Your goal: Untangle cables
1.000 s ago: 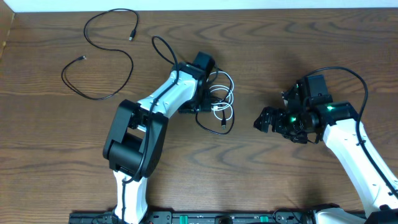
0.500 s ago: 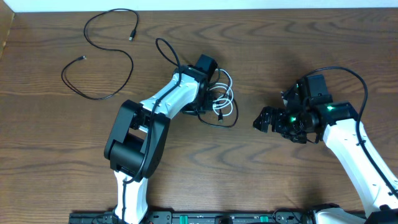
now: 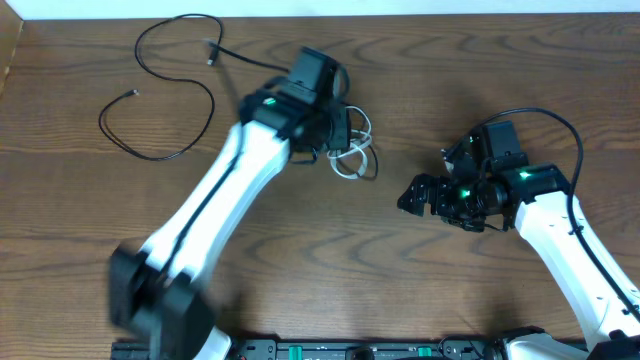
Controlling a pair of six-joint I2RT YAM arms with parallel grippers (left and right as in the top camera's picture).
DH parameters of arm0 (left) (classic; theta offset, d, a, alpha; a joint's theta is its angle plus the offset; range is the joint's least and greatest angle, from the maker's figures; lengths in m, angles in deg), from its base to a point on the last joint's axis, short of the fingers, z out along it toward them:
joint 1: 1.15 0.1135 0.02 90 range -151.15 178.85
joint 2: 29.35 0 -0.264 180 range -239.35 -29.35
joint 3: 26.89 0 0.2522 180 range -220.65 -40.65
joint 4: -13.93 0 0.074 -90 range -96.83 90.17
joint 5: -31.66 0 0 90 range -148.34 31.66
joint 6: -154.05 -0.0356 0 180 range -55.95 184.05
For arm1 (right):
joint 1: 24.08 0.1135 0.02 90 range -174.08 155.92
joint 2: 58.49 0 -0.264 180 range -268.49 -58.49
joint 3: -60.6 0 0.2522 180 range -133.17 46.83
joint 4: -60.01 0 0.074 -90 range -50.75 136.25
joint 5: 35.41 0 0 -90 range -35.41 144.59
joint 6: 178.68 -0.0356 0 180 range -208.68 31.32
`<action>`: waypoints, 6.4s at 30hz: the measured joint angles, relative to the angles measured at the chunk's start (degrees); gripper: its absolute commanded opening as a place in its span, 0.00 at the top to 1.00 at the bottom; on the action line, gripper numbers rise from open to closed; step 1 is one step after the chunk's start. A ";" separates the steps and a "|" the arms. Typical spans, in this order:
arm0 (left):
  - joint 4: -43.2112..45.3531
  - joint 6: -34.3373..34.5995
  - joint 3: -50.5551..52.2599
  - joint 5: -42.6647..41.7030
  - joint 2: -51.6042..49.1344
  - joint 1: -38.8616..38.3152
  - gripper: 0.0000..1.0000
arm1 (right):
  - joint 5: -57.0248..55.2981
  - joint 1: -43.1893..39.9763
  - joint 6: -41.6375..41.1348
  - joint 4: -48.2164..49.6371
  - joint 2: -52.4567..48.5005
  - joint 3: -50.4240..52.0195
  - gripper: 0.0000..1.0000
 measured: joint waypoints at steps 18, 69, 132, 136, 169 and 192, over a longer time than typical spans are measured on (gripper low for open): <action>12.74 11.15 -0.63 -16.37 19.93 0.00 0.93 | 20.72 2.51 -4.00 20.48 0.00 0.31 0.01; 31.43 47.10 -0.59 -11.56 38.62 7.19 0.93 | 34.21 12.26 -5.81 54.77 5.18 2.10 0.01; 31.23 69.35 -0.59 -11.56 38.18 7.19 0.92 | 0.50 28.15 3.37 61.51 1.88 2.12 0.83; 28.52 69.35 -0.59 -11.50 38.18 7.19 0.92 | 0.83 28.15 2.27 61.53 1.84 2.12 0.99; -5.11 22.43 -0.61 13.68 32.87 7.30 0.44 | 20.20 16.37 -54.36 69.18 6.10 2.16 0.98; -11.04 -5.75 -0.61 -18.03 32.65 7.19 0.56 | 20.70 15.10 -68.78 82.40 6.14 2.21 0.99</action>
